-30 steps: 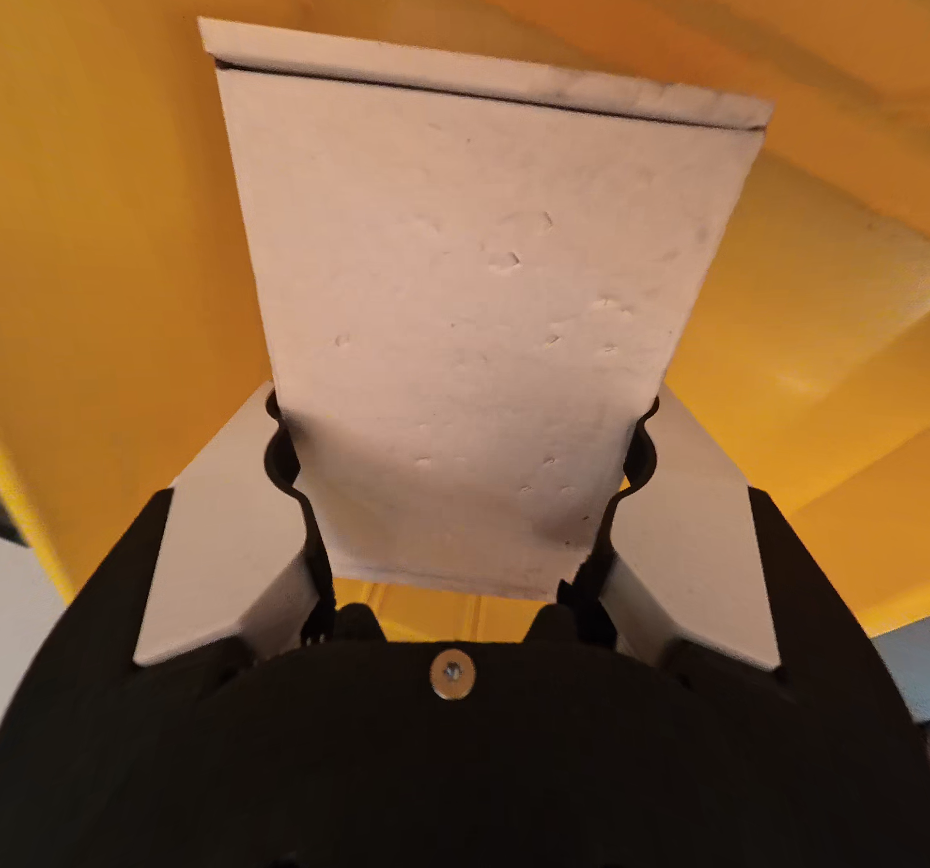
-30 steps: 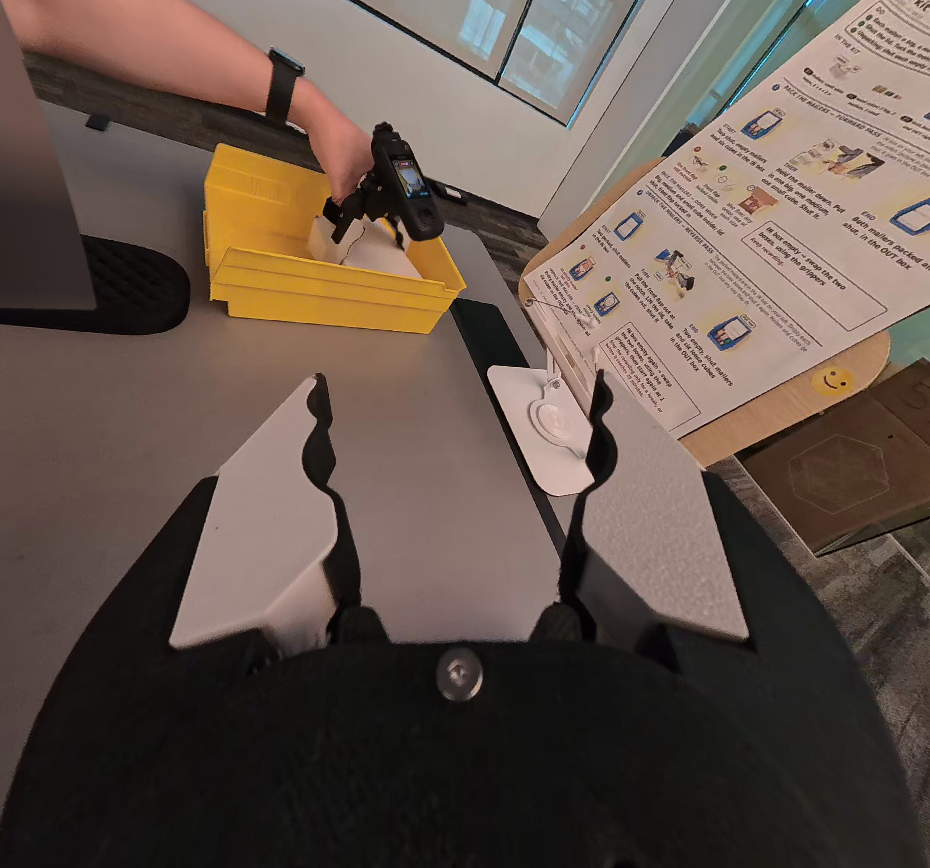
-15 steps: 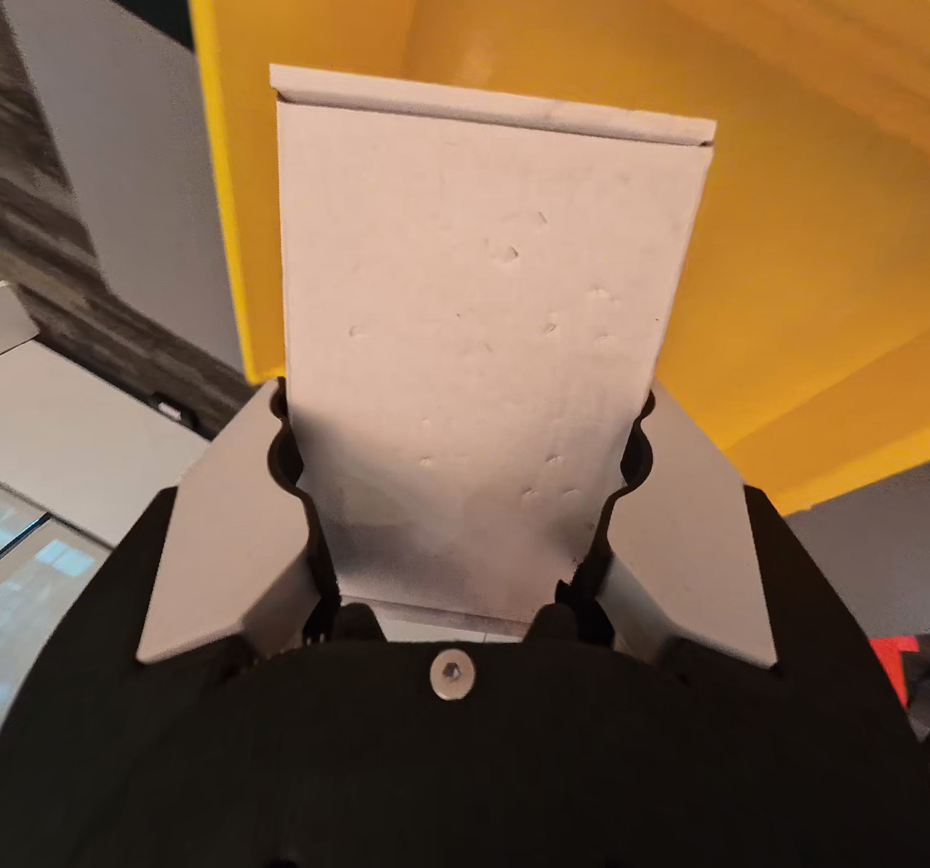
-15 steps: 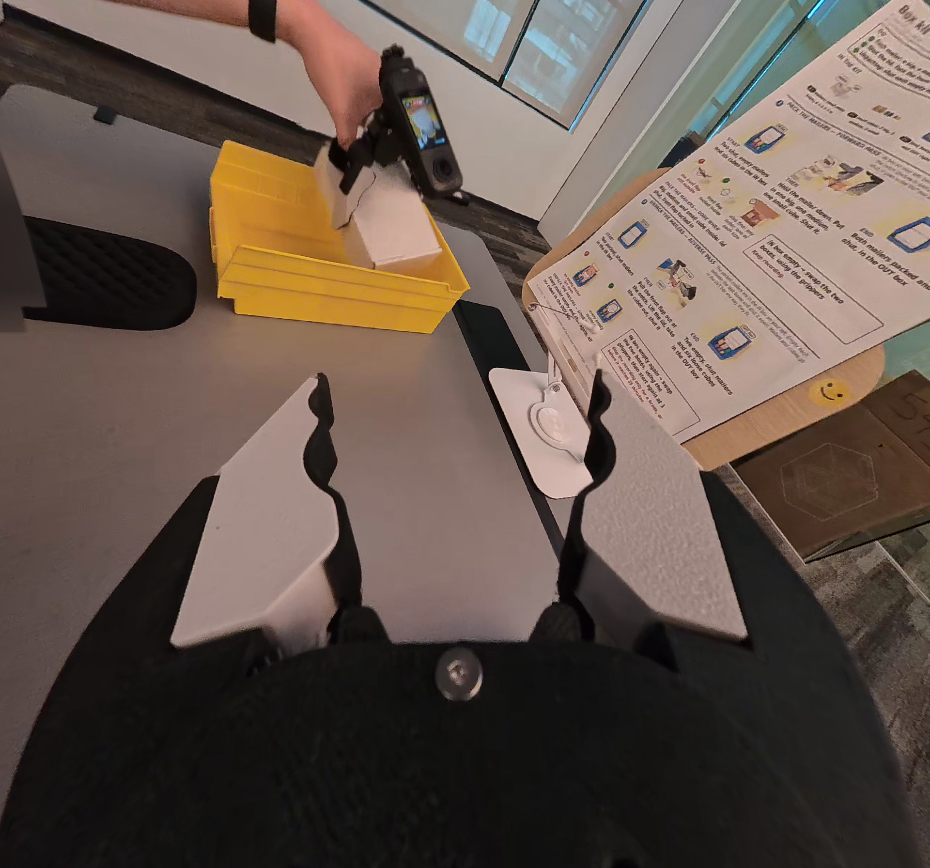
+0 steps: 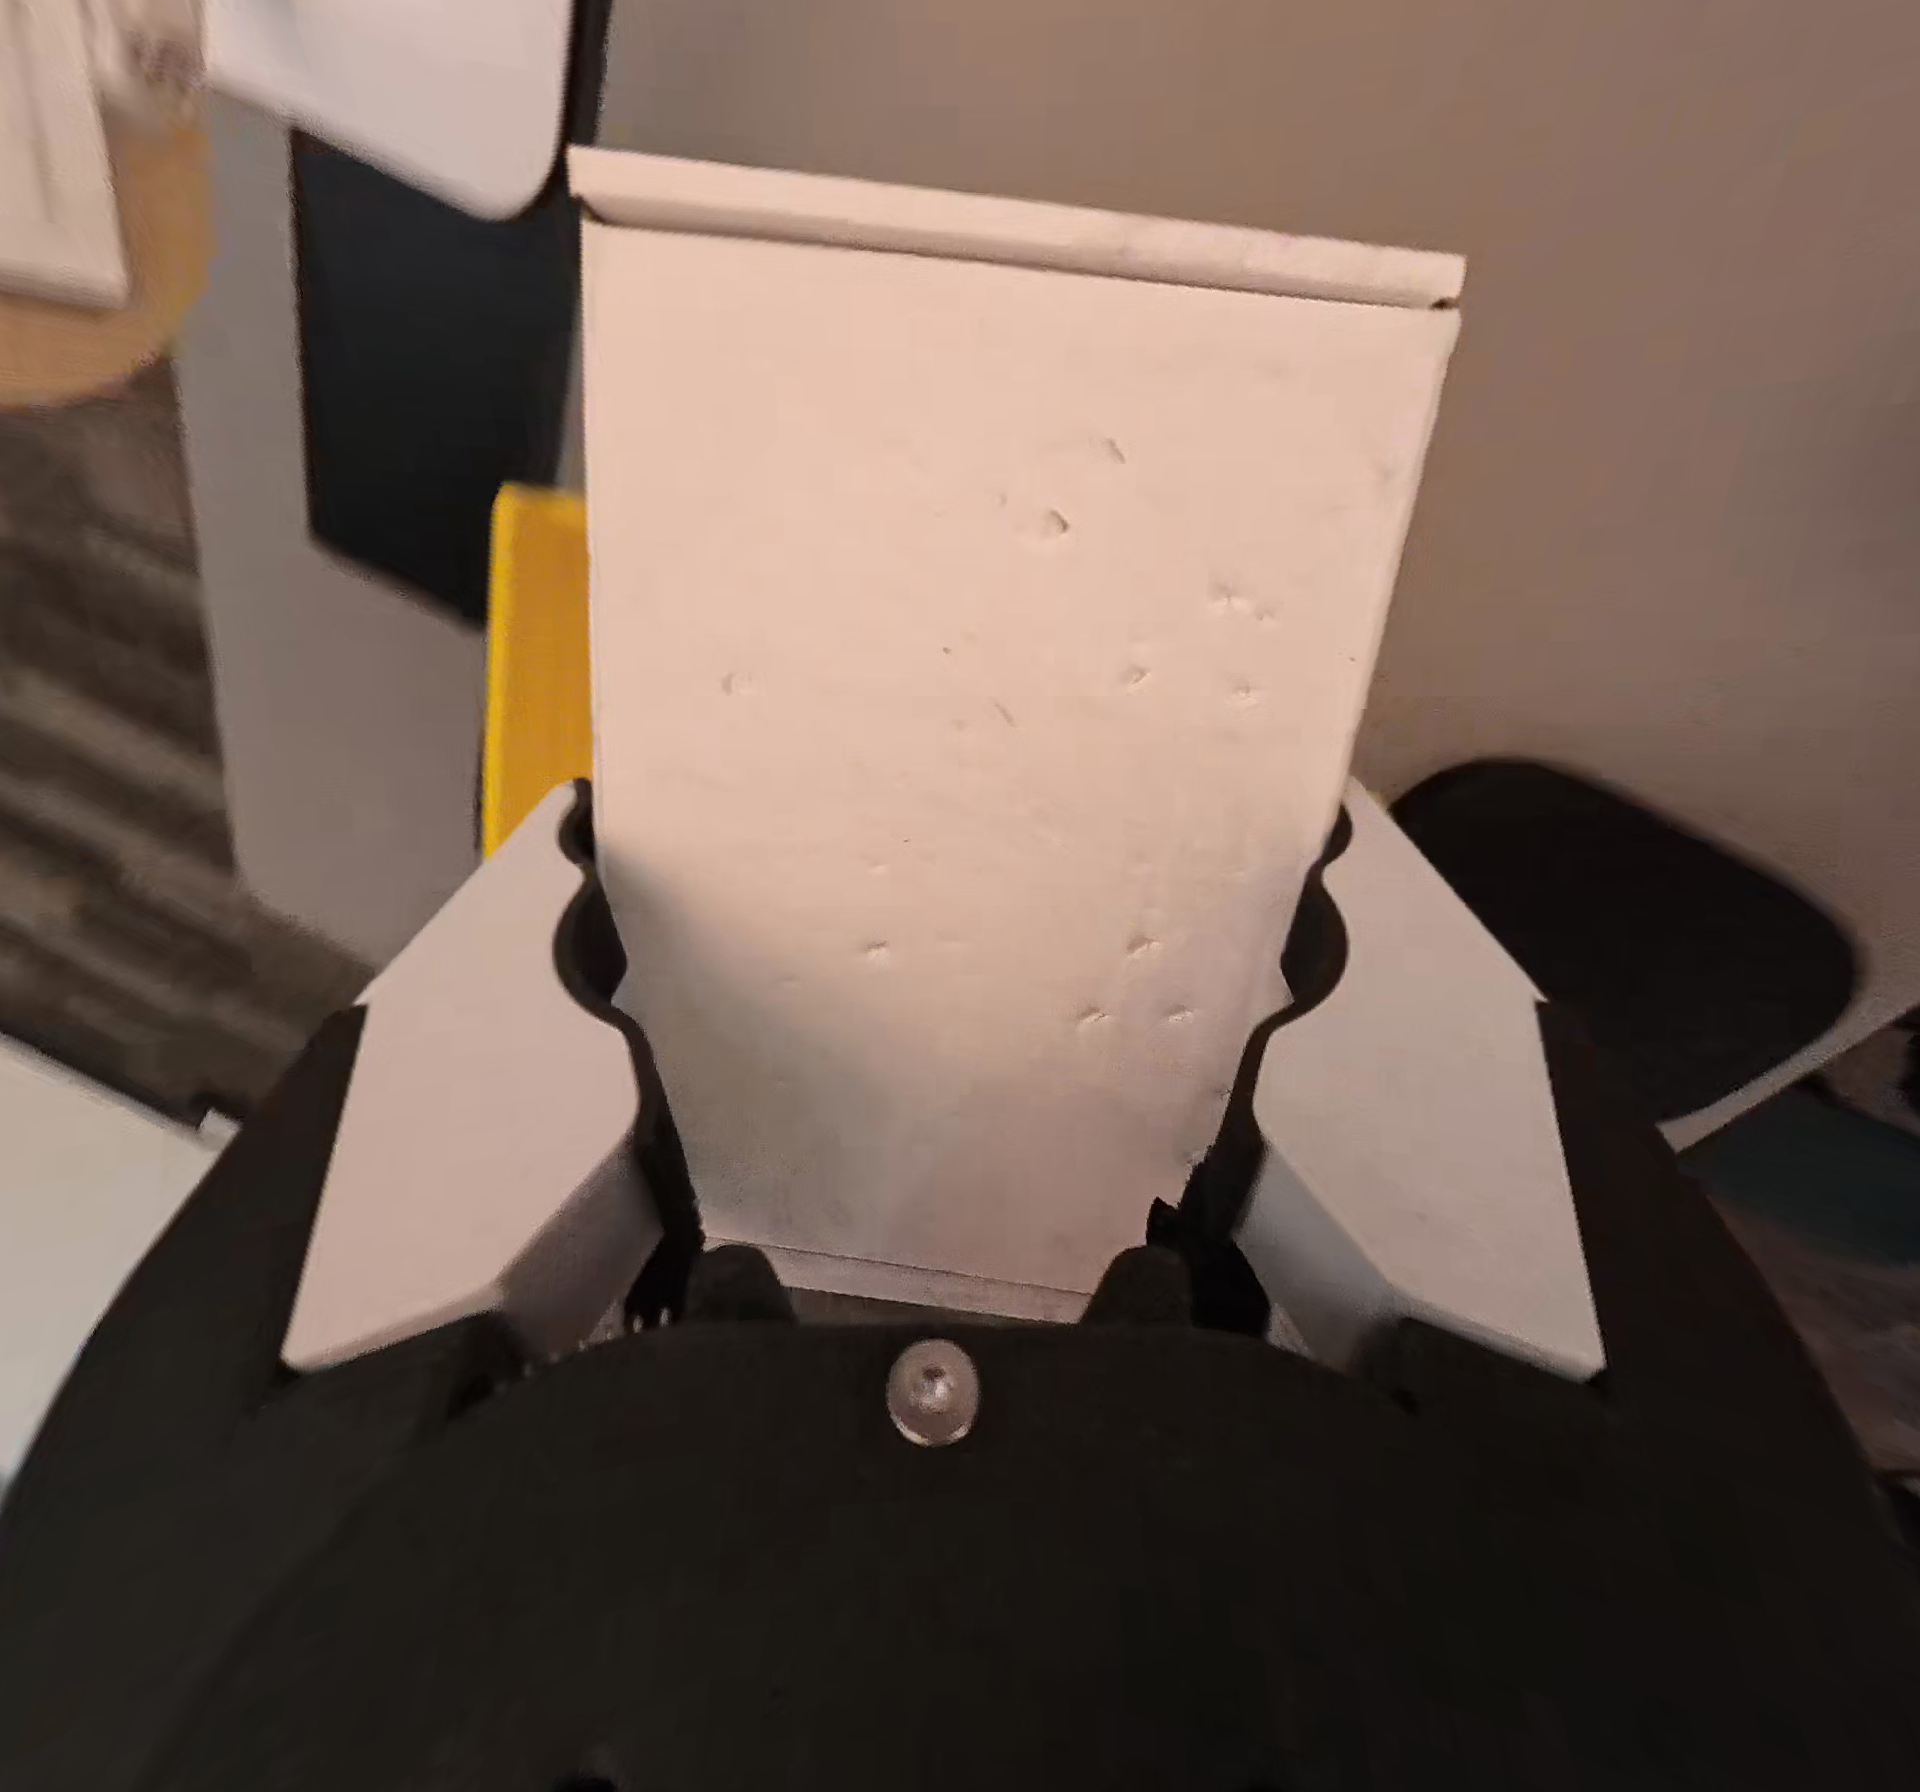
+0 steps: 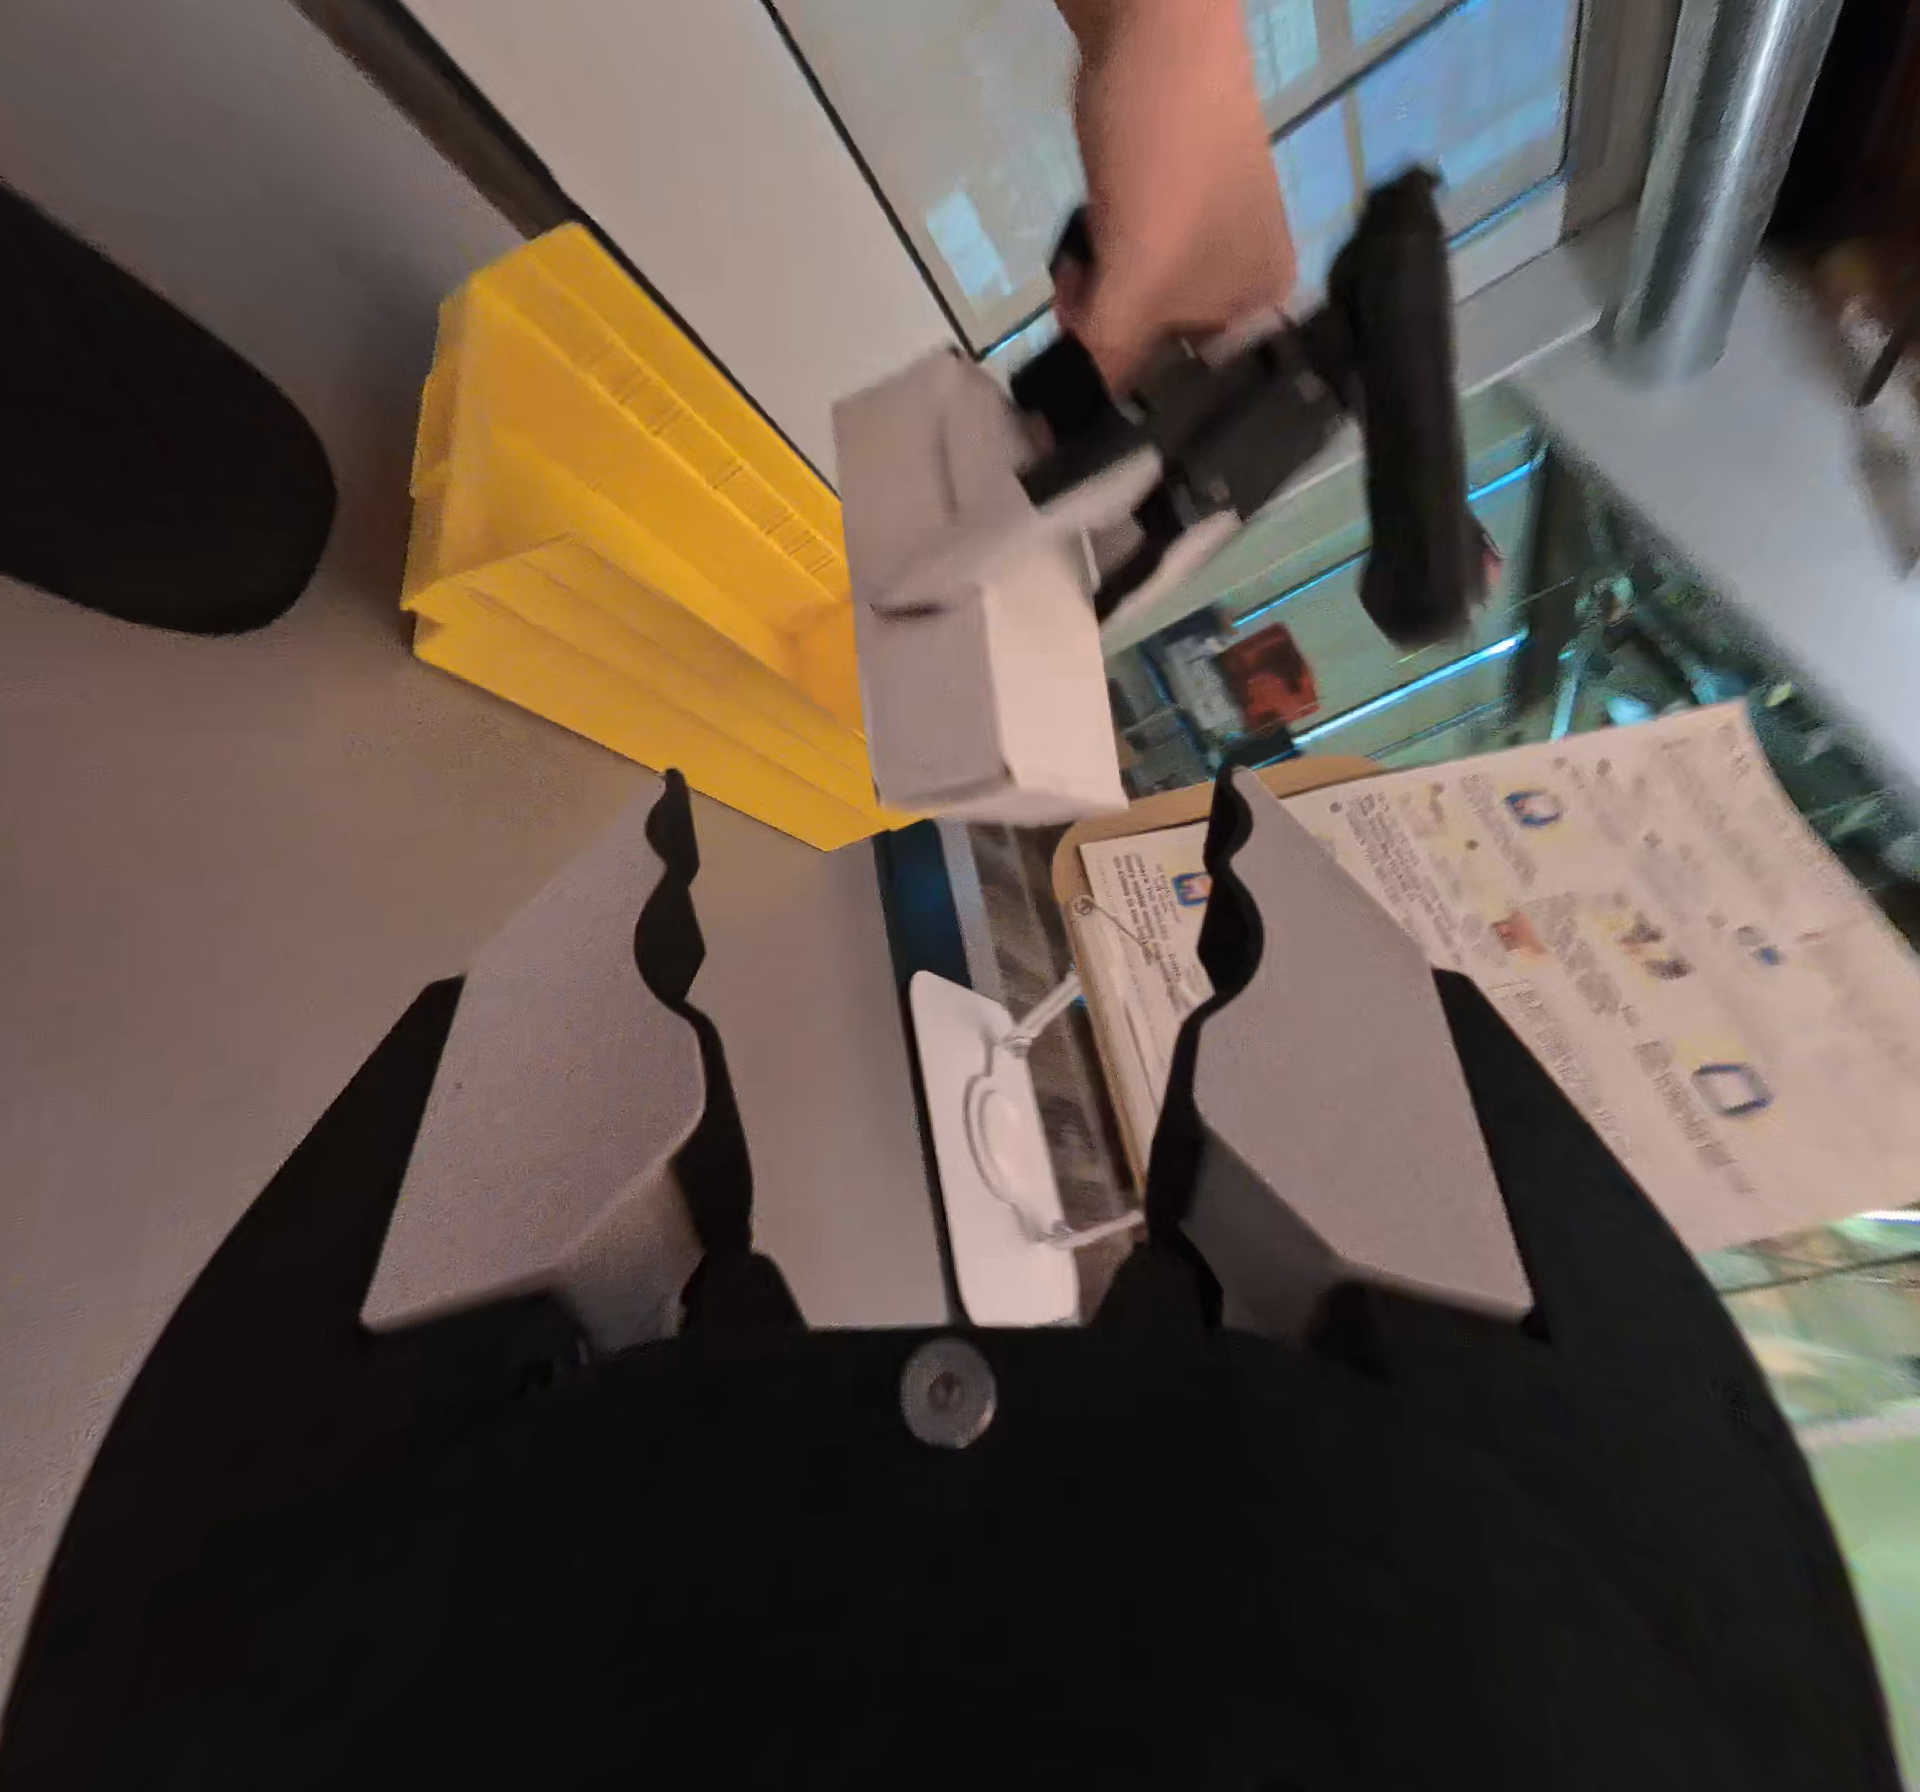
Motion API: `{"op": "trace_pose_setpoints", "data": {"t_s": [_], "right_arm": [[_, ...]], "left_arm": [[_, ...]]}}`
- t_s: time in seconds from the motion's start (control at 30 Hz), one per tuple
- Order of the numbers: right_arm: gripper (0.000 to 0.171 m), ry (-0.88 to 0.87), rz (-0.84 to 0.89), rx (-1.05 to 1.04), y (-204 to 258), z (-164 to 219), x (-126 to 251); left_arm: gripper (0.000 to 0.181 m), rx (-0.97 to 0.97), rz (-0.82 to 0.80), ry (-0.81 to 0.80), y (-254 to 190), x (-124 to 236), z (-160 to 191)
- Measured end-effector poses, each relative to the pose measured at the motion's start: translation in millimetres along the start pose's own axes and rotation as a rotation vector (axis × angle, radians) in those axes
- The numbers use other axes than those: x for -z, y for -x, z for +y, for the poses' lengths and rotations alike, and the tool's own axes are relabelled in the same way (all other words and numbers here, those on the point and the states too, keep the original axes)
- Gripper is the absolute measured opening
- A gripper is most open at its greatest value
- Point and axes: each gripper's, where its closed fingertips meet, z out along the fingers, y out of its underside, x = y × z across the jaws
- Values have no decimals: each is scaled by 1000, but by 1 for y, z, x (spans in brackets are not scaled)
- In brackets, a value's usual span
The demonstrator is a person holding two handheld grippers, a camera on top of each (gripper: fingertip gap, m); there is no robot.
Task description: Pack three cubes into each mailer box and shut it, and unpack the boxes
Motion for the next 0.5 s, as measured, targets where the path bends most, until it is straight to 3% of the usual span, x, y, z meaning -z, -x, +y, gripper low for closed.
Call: {"op": "trace_pose_setpoints", "data": {"t_s": [0.2, 0.27, 0.33, 0.5], "right_arm": [[102, 319, 119, 180, 34, 53, -5], [101, 429, 142, 293, 40, 74, -1], [96, 541, 187, 377, 38, 91, 10], [94, 689, 128, 187, 59, 138, 28]], "left_arm": [[131, -40, 235, -159, -76, -30, -103], [131, -21, 378, -219, -108, -40, -133], [131, -12, 470, -251, -126, -51, -149], [131, 6, 639, -297, -154, -78, -159]]}}
